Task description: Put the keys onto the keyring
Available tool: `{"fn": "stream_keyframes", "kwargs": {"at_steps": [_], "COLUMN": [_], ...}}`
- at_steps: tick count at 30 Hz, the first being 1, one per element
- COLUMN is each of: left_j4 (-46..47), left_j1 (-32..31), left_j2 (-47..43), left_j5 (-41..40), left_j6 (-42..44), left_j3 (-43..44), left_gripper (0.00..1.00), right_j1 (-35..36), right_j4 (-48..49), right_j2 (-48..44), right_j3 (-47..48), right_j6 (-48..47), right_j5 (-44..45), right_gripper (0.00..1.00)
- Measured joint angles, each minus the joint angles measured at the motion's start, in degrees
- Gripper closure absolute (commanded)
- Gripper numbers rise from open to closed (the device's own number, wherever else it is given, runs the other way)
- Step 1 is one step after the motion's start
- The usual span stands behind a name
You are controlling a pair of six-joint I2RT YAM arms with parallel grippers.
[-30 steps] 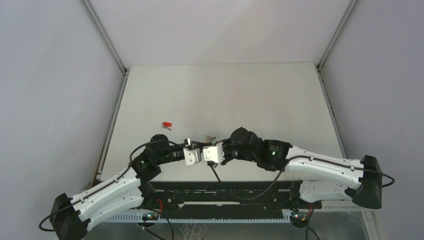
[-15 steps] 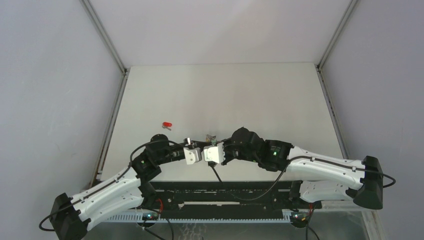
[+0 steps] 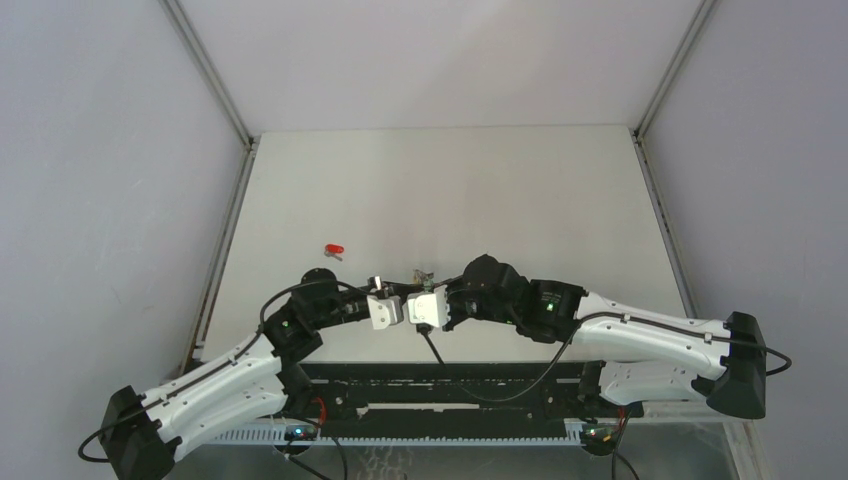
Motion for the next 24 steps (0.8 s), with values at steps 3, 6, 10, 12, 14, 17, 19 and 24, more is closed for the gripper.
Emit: {"fn": "stream_keyframes", "kwargs": {"at_steps": [3,6,10,12,14,17,19,24], "left_j4": [0.0,0.0,0.0,0.0,0.0,0.0,0.0,-0.1], "left_j1": [0.0,0.0,0.0,0.0,0.0,0.0,0.0,0.0], "left_j2": [0.0,0.0,0.0,0.0,0.0,0.0,0.0,0.0], "left_j5": [0.1,0.1,0.2,0.4,0.7,1.0,1.0,1.0], "left_j6": [0.0,0.0,0.0,0.0,0.0,0.0,0.0,0.0], "left_j3": [0.0,0.0,0.0,0.0,0.0,0.0,0.0,0.0], "left_gripper": [1.00,1.00,1.00,1.00,1.00,1.00,1.00,1.00], "right_j1": [0.0,0.0,0.0,0.0,0.0,0.0,0.1,0.3], "right_j4": [0.0,0.0,0.0,0.0,0.0,0.0,0.0,0.0], "right_j2": [0.0,0.0,0.0,0.0,0.0,0.0,0.0,0.0], "right_j3": [0.0,0.0,0.0,0.0,0.0,0.0,0.0,0.0], "right_j6": [0.0,0.0,0.0,0.0,0.0,0.0,0.0,0.0], "right_j5": [0.0,-0.1,-0.2,-0.2,-0.2,-0.2,-0.2,-0.1], "right_gripper": [1.00,1.00,1.00,1.00,1.00,1.00,1.00,1.00]}}
